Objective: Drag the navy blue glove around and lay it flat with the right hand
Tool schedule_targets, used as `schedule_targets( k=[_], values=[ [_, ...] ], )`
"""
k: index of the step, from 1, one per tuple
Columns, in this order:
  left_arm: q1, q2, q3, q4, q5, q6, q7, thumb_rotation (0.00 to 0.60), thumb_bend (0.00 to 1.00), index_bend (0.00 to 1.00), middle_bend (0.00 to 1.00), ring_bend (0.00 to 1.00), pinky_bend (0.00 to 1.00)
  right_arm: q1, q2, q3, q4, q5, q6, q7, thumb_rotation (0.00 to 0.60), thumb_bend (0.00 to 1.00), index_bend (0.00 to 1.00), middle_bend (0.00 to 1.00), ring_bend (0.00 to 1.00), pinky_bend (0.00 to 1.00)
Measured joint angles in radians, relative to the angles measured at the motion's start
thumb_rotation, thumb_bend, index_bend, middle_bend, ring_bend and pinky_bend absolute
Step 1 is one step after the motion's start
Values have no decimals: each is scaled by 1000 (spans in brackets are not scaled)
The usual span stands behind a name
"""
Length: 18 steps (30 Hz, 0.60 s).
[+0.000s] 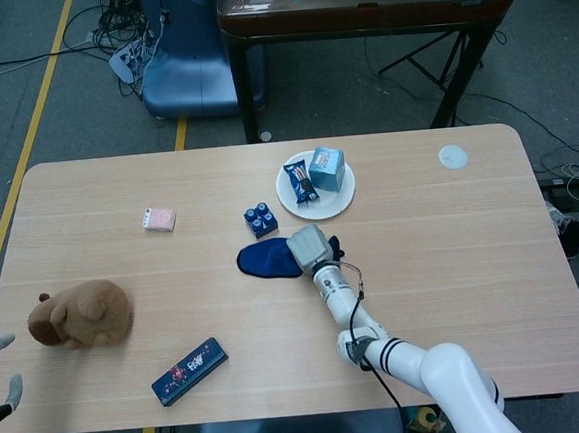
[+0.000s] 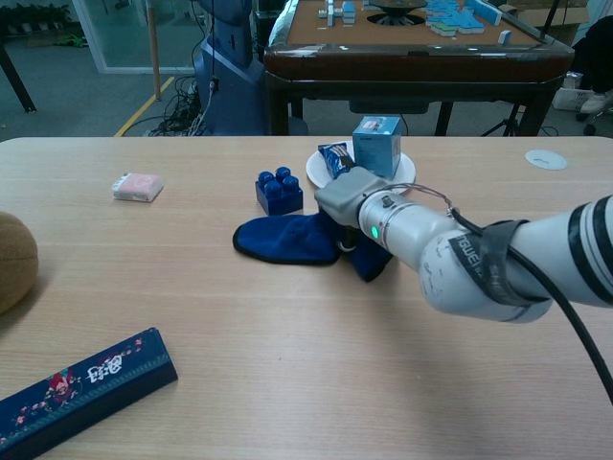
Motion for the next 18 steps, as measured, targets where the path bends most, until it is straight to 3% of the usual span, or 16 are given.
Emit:
schedule_targets(
  k=[10, 18],
  values=[
    [1, 2, 0, -1, 2, 0, -1, 600, 411, 230, 127, 188, 170, 22, -38, 6, -9, -25, -32, 15, 600, 825, 754, 601, 634, 852],
    [0, 1, 1, -1, 3, -3, 2, 600, 411, 229, 127, 188, 170, 7, -15, -20, -125, -73, -45, 57, 600, 826, 753, 602, 634, 852]
  ],
)
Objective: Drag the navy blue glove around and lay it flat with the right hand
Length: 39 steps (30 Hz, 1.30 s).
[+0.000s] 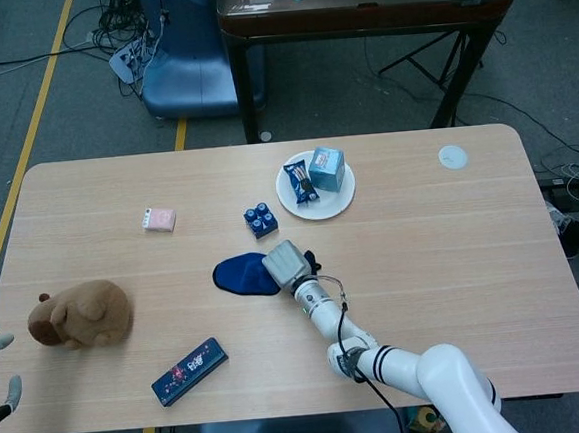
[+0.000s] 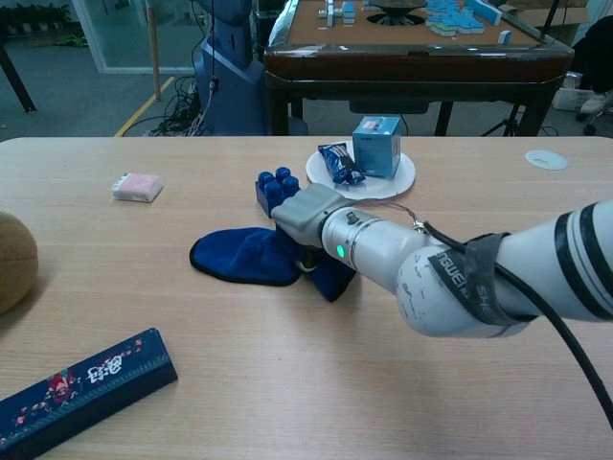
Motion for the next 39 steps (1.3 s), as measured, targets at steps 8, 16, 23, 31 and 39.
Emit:
schedule_targets(
  k=[8, 16, 23, 31, 39],
  values=[
    [-1, -2, 0, 1, 1, -1, 2, 600, 411, 229, 128, 188, 170, -18, 33, -42, -70, -47, 4, 30, 600, 825, 754, 603, 634, 852],
    [3, 0, 0, 1, -1, 2, -2, 600, 412, 230, 128, 188, 170, -15, 16, -35, 35, -23, 5, 18, 600, 825, 756, 604, 634, 852],
    [2, 1, 0, 1, 1, 0, -5, 600, 411, 230, 128, 188, 170, -32, 37, -18, 83, -1, 10, 20, 600, 825, 756, 605, 634, 852],
    [1, 1, -1, 8, 1, -2, -13, 600, 411, 229, 128, 188, 170, -108, 192, -42, -86, -45, 68, 59, 600, 825, 756, 605, 634, 852],
    [-12, -5, -3, 8, 10, -15, -7, 600, 411, 229, 128, 188, 170, -228, 454, -82, -397, -122, 182, 140, 600, 820, 756, 605, 634, 852]
  ],
)
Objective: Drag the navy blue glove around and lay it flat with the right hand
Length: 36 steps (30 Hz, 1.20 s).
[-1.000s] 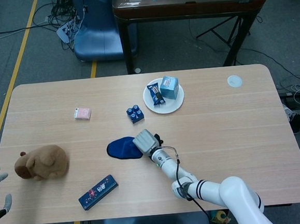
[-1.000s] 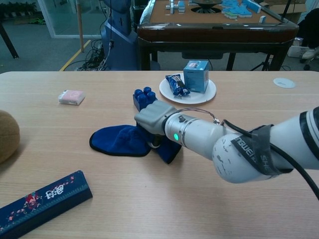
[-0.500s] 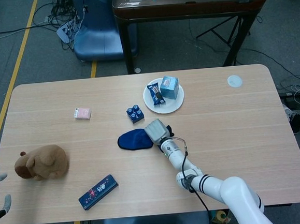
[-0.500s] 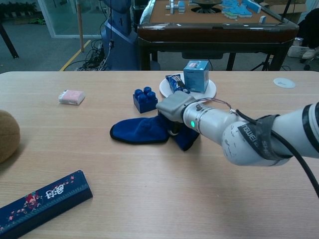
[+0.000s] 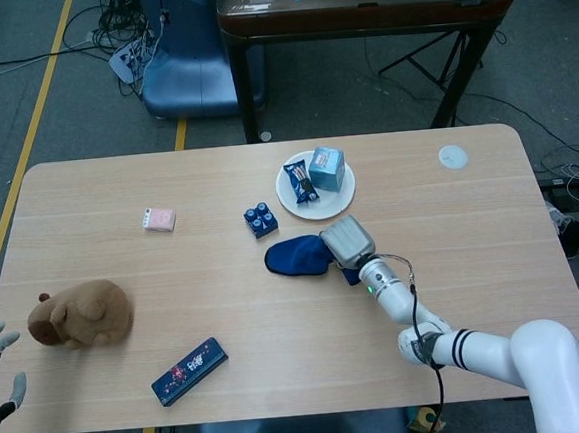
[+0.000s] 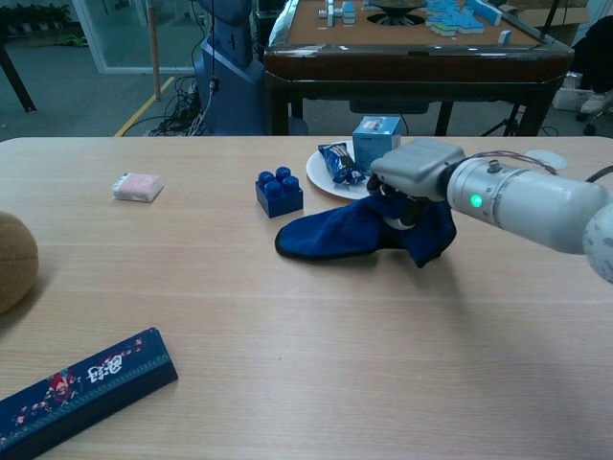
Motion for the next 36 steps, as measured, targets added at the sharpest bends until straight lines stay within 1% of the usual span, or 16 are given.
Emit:
schedule_targets(
  k=[3, 7, 10, 11, 12, 14, 18, 21, 24, 27, 33, 36],
  values=[
    [-5, -1, 0, -2, 3, -5, 6, 600, 412, 230, 128, 188, 170, -52, 94, -24, -85, -37, 45, 38, 600, 817, 756, 603, 634, 852],
    [-10, -4, 0, -6, 5, -10, 14, 600, 411, 229, 127, 188, 170, -112, 177, -59, -150, -84, 97, 92, 600, 808, 753, 599, 623, 850],
    [-13, -3, -2, -10, 5, -12, 18, 600, 411, 229, 128, 188, 170, -142, 215, -75, -173, -107, 122, 122, 600, 796, 702, 570, 587, 823],
    [-14, -3, -2, -12, 5, -12, 20, 600, 411, 229, 128, 188, 170, -149, 224, -78, -178, -110, 125, 128, 600, 788, 665, 551, 568, 802],
    [-15, -3, -2, -13, 5, -13, 22, 600, 411, 229, 128, 188, 170, -157, 235, -83, -182, -113, 128, 133, 600, 754, 616, 523, 542, 769],
    [-17, -4, -2, -15, 4, -16, 26, 600, 411, 229, 128, 188, 170, -167, 248, -89, -190, -113, 129, 135, 600, 649, 522, 463, 487, 701],
    [-21, -7, -2, -17, 3, -23, 35, 600, 411, 229, 128, 188, 170, -181, 272, -95, -210, -91, 121, 133, 600, 372, 301, 324, 353, 563],
    [-23, -7, -2, -20, 2, -24, 38, 600, 412, 229, 128, 188, 170, -188, 282, -98, -218, -87, 118, 135, 600, 245, 192, 250, 281, 487],
    [-23, -6, -3, -21, -1, -23, 39, 600, 411, 229, 128, 188, 170, -196, 294, -102, -227, -87, 123, 132, 600, 142, 111, 186, 219, 417],
    [-23, -5, -5, -20, -7, -24, 38, 600, 412, 229, 128, 188, 170, -206, 315, -104, -248, -84, 134, 131, 600, 84, 47, 132, 169, 361],
    [-27, -7, -7, -14, -13, -29, 39, 600, 411, 229, 128, 188, 170, -239, 376, -104, -312, -96, 195, 131, 600, 81, 19, 98, 135, 315],
    [-29, -7, -10, -12, -15, -28, 36, 600, 411, 229, 128, 188, 170, -264, 416, -105, -351, -111, 234, 141, 600, 81, 17, 102, 132, 312]
  ],
)
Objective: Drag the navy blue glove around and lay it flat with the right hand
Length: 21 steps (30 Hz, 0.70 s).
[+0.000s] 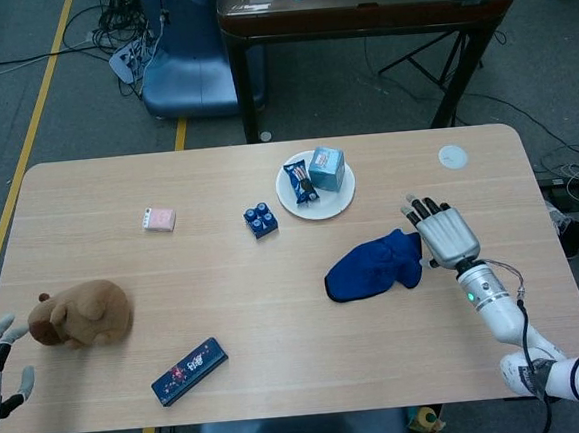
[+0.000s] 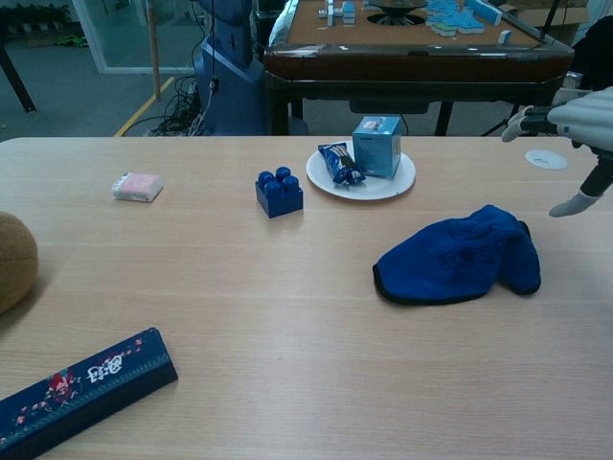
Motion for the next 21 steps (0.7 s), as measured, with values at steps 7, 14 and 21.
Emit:
schedule_targets(
  k=[7, 14, 21],
  values=[
    [-7, -4, -4, 6, -5, -7, 1, 600, 411, 230, 128, 188, 170, -81, 69, -19, -54, -94, 130, 51, 600, 84, 157, 255, 248, 393],
    [-25, -18, -7, 17, 0, -24, 9, 600, 411, 230, 128, 188, 170, -200, 146, -56, -110, -194, 285, 100, 600, 135, 288, 357, 347, 470],
    [-39, -27, -8, 21, 5, -35, 17, 600, 411, 230, 128, 188, 170, -318, 187, -96, -130, -269, 403, 159, 600, 167, 339, 414, 400, 479]
  ],
)
